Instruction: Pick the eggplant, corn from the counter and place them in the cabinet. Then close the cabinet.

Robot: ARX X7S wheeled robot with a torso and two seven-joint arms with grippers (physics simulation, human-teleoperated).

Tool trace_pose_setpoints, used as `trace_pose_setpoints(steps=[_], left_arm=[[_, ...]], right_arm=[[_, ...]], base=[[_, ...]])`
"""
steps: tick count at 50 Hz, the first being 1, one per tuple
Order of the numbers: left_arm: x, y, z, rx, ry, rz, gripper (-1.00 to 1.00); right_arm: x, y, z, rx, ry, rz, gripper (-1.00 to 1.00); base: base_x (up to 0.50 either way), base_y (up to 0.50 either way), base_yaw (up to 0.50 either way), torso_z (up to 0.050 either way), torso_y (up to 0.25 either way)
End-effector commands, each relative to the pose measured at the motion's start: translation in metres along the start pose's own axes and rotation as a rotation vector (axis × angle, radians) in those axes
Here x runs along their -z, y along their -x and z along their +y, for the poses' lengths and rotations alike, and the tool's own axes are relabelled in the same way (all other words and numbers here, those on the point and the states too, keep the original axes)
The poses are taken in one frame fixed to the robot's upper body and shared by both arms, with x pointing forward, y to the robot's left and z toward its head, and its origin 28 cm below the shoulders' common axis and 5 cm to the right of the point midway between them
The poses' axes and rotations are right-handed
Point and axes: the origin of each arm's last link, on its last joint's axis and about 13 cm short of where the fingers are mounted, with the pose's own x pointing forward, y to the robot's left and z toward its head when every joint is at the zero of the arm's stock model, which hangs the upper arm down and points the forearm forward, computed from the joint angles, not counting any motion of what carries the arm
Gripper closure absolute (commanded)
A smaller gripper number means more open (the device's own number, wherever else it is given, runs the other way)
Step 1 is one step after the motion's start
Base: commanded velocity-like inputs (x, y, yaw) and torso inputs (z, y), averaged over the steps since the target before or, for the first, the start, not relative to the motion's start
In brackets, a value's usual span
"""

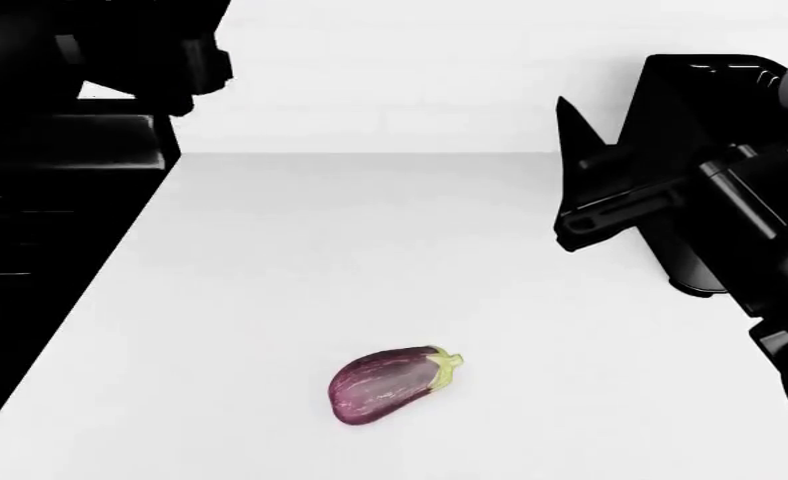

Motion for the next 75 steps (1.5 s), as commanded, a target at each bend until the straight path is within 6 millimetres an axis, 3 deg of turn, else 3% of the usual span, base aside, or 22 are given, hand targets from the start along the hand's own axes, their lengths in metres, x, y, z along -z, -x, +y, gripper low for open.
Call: trace_pose_setpoints(steps=[1,13,27,33,45,61,75], left_arm=[[-0.046,0.01,-0.003,0.142,-0.027,-0.128,1.0],[-0.074,0.015,-0.001,0.079,-0.134,-0.317,1.0],[-0.143,0.023,-0.004,0.009,-0.201,-0.466,1.0],[-0.167,0.012,0.005,-0.052,-0.204,-0.479,1.0],[-0.201,-0.031,0.025,-0.152,-0.218,-0.473,1.0],[-0.189,-0.055,0.059,-0.456,-0.154,-0.334,1.0],[-0.177,-0.059,0.068,-0.462,-0.084,-0.221,1.0]], right_arm=[[0.0,-0.001,0.0,-0.001,-0.005,-0.008,-1.0],[0.0,-0.004,0.0,-0.006,-0.008,-0.011,-1.0],[0.0,-0.005,0.001,-0.011,-0.006,-0.011,-1.0],[0.0,-0.005,0.001,-0.014,-0.005,-0.009,-1.0],[-0.002,-0.007,0.001,-0.021,-0.001,-0.006,-1.0],[0.0,-0.006,0.0,-0.021,-0.003,-0.001,-1.0],[0.002,-0.006,-0.001,-0.019,-0.005,-0.003,-1.0]], base=[[0.0,0.0,0.0,0.0,0.0],[0.0,0.0,0.0,0.0,0.0],[0.0,0.0,0.0,0.0,0.0],[0.0,0.0,0.0,0.0,0.0],[0.0,0.0,0.0,0.0,0.0],[0.0,0.0,0.0,0.0,0.0],[0.0,0.0,0.0,0.0,0.0]])
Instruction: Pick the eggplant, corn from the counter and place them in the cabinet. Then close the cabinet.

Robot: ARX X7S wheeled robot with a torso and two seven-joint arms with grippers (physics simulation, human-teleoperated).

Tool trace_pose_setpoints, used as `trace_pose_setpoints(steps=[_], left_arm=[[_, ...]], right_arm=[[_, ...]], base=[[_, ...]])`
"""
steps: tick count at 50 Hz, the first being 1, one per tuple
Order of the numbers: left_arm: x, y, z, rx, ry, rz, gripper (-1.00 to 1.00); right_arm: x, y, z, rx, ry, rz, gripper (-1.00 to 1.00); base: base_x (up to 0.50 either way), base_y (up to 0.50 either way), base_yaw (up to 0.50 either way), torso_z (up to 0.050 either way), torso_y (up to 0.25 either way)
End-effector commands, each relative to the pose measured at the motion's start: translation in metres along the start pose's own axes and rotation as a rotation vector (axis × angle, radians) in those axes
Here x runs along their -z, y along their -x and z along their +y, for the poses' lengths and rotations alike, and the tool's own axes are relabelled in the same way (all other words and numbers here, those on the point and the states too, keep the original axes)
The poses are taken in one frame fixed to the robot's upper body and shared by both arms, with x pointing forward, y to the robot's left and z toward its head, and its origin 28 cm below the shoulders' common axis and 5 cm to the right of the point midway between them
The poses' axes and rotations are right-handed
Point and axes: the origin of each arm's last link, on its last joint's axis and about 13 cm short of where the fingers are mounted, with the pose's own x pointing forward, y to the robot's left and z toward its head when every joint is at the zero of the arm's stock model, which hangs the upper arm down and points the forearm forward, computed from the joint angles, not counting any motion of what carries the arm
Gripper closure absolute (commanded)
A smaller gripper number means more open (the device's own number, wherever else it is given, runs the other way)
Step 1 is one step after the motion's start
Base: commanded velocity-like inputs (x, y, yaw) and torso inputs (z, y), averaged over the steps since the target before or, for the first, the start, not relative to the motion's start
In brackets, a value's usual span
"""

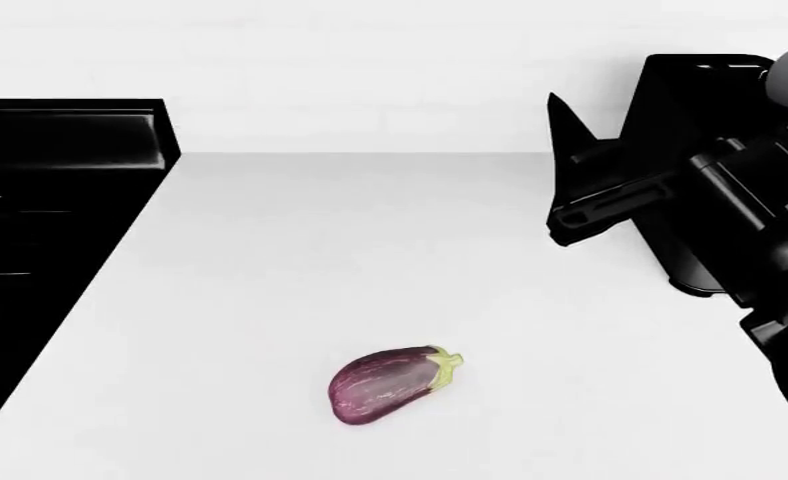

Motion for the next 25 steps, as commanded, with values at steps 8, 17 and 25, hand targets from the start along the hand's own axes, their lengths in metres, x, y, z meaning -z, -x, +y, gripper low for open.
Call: trace_pose_setpoints(steps=[8,17,25], left_arm=[[0.005,0.0,0.001,-0.027,0.0,0.078,-1.0],[-0.015,0.012,-0.004,-0.014,0.041,-0.106,-1.0],[-0.034,0.025,-0.007,-0.035,0.055,-0.287,-1.0]], right_arm=[[0.0,-0.001,0.0,0.001,-0.002,-0.001,-1.0],[0.0,-0.002,0.0,0.001,-0.003,-0.002,-1.0],[0.002,-0.002,0.0,0.002,-0.006,-0.002,-1.0]], base=[[0.0,0.0,0.0,0.0,0.0],[0.0,0.0,0.0,0.0,0.0],[0.0,0.0,0.0,0.0,0.0]])
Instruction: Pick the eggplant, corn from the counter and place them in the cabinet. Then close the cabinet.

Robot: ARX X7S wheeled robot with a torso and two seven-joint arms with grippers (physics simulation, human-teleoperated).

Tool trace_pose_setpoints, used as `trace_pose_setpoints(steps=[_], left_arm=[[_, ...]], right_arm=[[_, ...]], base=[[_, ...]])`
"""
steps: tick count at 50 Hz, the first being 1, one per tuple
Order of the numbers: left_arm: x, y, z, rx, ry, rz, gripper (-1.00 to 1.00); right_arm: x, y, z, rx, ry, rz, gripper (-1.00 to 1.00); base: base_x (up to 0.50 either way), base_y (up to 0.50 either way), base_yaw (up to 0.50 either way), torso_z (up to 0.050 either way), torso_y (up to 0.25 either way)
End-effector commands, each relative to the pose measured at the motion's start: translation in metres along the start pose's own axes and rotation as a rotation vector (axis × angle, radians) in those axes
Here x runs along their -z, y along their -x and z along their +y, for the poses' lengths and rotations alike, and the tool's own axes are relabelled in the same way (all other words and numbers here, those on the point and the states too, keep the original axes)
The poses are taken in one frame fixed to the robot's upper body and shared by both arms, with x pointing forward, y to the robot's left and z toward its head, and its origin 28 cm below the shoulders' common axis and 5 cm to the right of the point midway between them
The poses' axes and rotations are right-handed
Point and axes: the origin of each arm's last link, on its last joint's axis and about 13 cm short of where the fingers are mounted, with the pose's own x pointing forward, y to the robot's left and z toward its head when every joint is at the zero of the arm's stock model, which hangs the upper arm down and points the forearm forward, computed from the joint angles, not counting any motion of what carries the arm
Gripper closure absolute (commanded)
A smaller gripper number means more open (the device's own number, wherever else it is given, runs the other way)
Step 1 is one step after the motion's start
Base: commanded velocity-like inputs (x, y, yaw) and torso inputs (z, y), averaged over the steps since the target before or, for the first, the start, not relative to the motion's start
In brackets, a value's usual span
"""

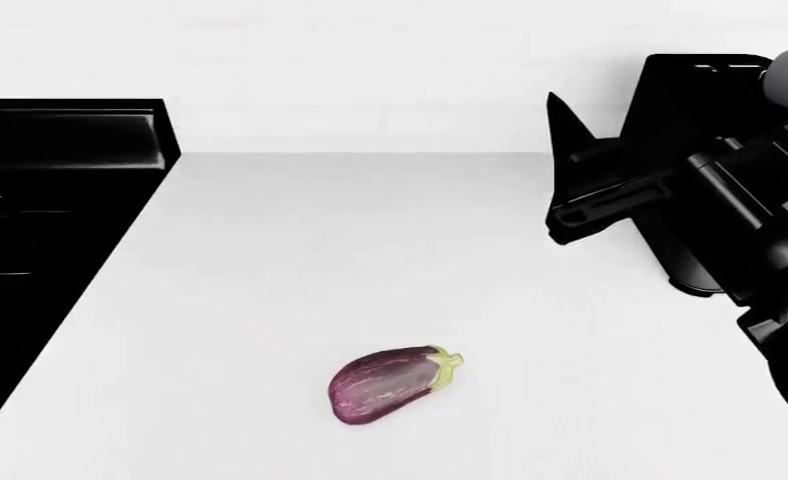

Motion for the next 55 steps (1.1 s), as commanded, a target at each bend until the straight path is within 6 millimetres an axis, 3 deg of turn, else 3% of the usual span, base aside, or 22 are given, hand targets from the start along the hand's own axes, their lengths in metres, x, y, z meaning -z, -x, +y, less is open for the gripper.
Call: trace_pose_setpoints(steps=[1,11,16,25,39,55], left_arm=[[-0.024,0.014,-0.004,-0.003,0.028,-0.207,-1.0],[-0.033,0.03,-0.013,0.203,0.146,-0.265,-1.0],[-0.026,0.043,-0.017,0.379,0.282,-0.123,-1.0],[-0.02,0.073,-0.032,0.663,0.353,0.114,-1.0],[-0.014,0.096,-0.039,1.093,0.323,0.258,-1.0],[0.001,0.12,-0.051,1.196,0.093,0.498,-1.0]], right_arm=[[0.001,0.0,0.0,0.001,-0.003,-0.001,-1.0],[0.001,0.0,0.0,0.001,-0.004,-0.002,-1.0],[0.001,0.0,0.0,0.006,-0.004,-0.002,-1.0],[-0.001,-0.004,0.002,-0.001,-0.004,-0.008,-1.0],[-0.001,-0.003,0.001,0.003,-0.006,-0.009,-1.0],[0.0,-0.004,0.001,0.004,-0.006,-0.009,-1.0]], base=[[0.0,0.0,0.0,0.0,0.0],[0.0,0.0,0.0,0.0,0.0],[0.0,0.0,0.0,0.0,0.0],[0.0,0.0,0.0,0.0,0.0],[0.0,0.0,0.0,0.0,0.0],[0.0,0.0,0.0,0.0,0.0]])
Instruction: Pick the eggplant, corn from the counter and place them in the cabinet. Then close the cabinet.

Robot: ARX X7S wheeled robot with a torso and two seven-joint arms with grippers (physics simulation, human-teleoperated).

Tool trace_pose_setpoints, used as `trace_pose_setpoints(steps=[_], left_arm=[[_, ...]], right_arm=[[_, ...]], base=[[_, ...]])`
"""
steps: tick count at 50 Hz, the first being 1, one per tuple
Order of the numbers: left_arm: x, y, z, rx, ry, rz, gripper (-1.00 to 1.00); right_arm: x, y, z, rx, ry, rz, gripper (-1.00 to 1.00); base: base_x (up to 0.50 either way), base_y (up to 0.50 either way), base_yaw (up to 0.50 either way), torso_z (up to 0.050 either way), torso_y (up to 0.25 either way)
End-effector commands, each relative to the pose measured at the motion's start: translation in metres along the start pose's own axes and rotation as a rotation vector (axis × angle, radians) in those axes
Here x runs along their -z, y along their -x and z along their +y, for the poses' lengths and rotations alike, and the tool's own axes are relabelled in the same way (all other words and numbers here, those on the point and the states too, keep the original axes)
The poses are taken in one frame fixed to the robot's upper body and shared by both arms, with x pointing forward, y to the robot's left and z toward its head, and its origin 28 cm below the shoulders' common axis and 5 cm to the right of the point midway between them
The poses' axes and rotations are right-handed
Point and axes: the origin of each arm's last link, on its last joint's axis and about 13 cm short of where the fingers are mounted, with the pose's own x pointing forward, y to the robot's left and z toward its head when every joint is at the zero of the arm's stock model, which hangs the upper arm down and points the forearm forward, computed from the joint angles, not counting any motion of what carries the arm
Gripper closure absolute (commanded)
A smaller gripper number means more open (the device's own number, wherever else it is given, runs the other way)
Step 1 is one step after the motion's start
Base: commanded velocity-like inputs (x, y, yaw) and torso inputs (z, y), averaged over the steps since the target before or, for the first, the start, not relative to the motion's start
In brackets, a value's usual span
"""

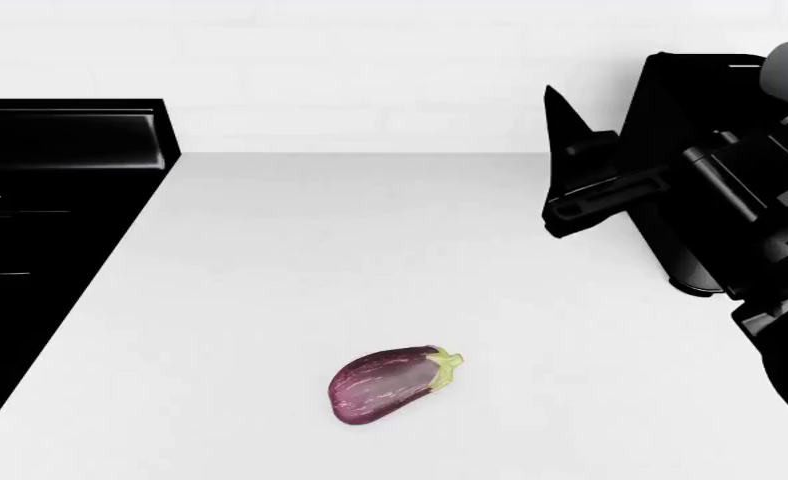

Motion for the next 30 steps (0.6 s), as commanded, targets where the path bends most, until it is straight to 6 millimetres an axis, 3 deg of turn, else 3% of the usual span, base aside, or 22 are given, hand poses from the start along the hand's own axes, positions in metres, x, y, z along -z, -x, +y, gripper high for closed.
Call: trace_pose_setpoints(steps=[1,19,30], left_arm=[[0.017,0.001,-0.009,0.071,-0.045,0.202,-1.0],[0.053,-0.013,0.025,-0.009,-0.132,0.456,-1.0],[0.066,-0.011,0.026,0.018,-0.164,0.546,-1.0]], right_arm=[[0.001,-0.001,0.0,0.001,-0.001,0.001,-1.0],[0.001,0.0,0.0,0.004,-0.005,0.002,-1.0],[0.001,0.001,-0.001,0.008,-0.006,-0.001,-1.0]], base=[[0.0,0.0,0.0,0.0,0.0],[0.0,0.0,0.0,0.0,0.0],[0.0,0.0,0.0,0.0,0.0]])
